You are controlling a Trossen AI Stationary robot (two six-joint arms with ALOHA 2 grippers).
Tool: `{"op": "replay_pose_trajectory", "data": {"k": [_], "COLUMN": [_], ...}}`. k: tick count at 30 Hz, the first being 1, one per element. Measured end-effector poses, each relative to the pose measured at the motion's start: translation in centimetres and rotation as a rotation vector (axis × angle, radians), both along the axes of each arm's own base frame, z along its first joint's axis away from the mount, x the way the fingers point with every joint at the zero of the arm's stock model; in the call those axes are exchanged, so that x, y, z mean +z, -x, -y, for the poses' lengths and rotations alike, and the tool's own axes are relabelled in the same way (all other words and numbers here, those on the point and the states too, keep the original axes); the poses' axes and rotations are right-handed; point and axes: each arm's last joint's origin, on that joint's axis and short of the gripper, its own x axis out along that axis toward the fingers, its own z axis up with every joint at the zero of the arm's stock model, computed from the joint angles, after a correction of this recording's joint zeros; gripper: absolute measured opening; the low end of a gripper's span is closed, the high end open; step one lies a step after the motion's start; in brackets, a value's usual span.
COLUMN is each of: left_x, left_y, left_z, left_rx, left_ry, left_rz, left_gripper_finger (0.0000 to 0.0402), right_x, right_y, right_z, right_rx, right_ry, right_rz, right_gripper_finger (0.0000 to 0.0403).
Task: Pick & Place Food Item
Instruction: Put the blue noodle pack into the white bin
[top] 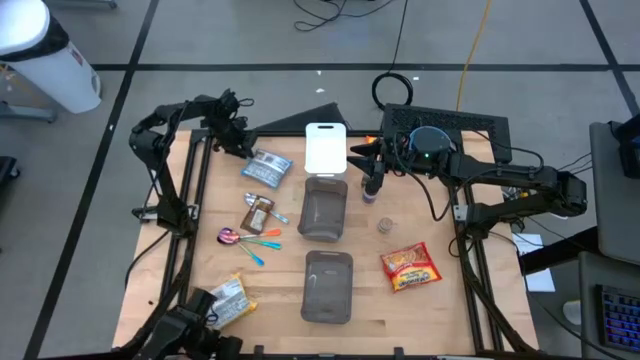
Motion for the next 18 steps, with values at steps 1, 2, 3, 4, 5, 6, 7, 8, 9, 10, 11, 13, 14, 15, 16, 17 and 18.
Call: {"op": "replay_pose_trajectory", "data": {"k": [1,2,3,4,5,6,7,8,9,10,11,13,14,15,16,17,18], "left_x": [0.0,0.0,0.0,0.0,0.0,0.0,0.0,0.0,0.0,0.0,0.0,0.0,0.0,0.0,0.0,0.0,0.0], "left_y": [0.0,-0.1,-0.2,-0.3,-0.4,-0.4,-0.5,-0.6,-0.6,-0.7,-0.9,-1.1,-1.3,-1.4,-1.6,-1.8,-2.0], "left_z": [0.1,0.2,0.2,0.3,0.3,0.3,0.3,0.4,0.4,0.4,0.5,0.6,0.7,0.7,0.8,0.9,1.0], "left_rx": [-0.013,-0.026,-0.034,-0.04,-0.044,-0.046,-0.048,-0.053,-0.057,-0.061,-0.067,-0.085,-0.095,-0.105,-0.116,-0.127,-0.135], "left_ry": [-0.001,-0.003,-0.008,-0.011,-0.012,-0.013,-0.013,-0.015,-0.016,-0.017,-0.018,-0.023,-0.026,-0.028,-0.032,-0.035,-0.037], "left_rz": [-0.016,-0.028,-0.034,-0.034,-0.036,-0.037,-0.037,-0.038,-0.038,-0.037,-0.036,-0.033,-0.032,-0.03,-0.029,-0.027,-0.027], "left_gripper_finger": [0.0159,0.0159,0.0159,0.0159,0.0159,0.0159,0.0159,0.0159,0.0159,0.0159,0.0159,0.0159,0.0159,0.0159,0.0159,0.0159,0.0159], "right_x": [0.0,0.0,0.0,0.0,0.0,0.0,0.0,0.0,0.0,0.0,0.0,0.0,0.0,0.0,0.0,0.0,0.0], "right_y": [0.0,0.0,0.0,0.0,0.0,0.0,0.0,0.0,0.0,0.0,0.0,0.0,0.0,0.0,0.0,0.0,0.0], "right_z": [0.0,0.0,0.0,0.0,0.0,0.0,0.1,0.1,0.1,0.1,0.1,0.1,0.1,0.1,0.1,0.1,0.1], "right_rx": [0.0,0.0,0.0,-0.001,-0.003,-0.012,-0.022,-0.025,-0.025,-0.027,-0.027,-0.026,-0.025,-0.024,-0.024,-0.023,-0.023], "right_ry": [0.0,0.001,0.004,0.005,0.008,0.008,0.008,0.009,0.009,0.009,0.009,0.008,0.008,0.008,0.007,0.007,0.006], "right_rz": [0.0,0.0,-0.001,-0.001,-0.002,-0.002,-0.002,-0.002,-0.002,-0.002,-0.002,-0.002,-0.002,-0.002,-0.002,-0.002,-0.002], "right_gripper_finger": [0.0196,0.0196,0.0196,0.0196,0.0196,0.0196,0.0196,0.0196,0.0196,0.0196,0.0196,0.0196,0.0196,0.0196,0.0196,0.0196,0.0196]}}
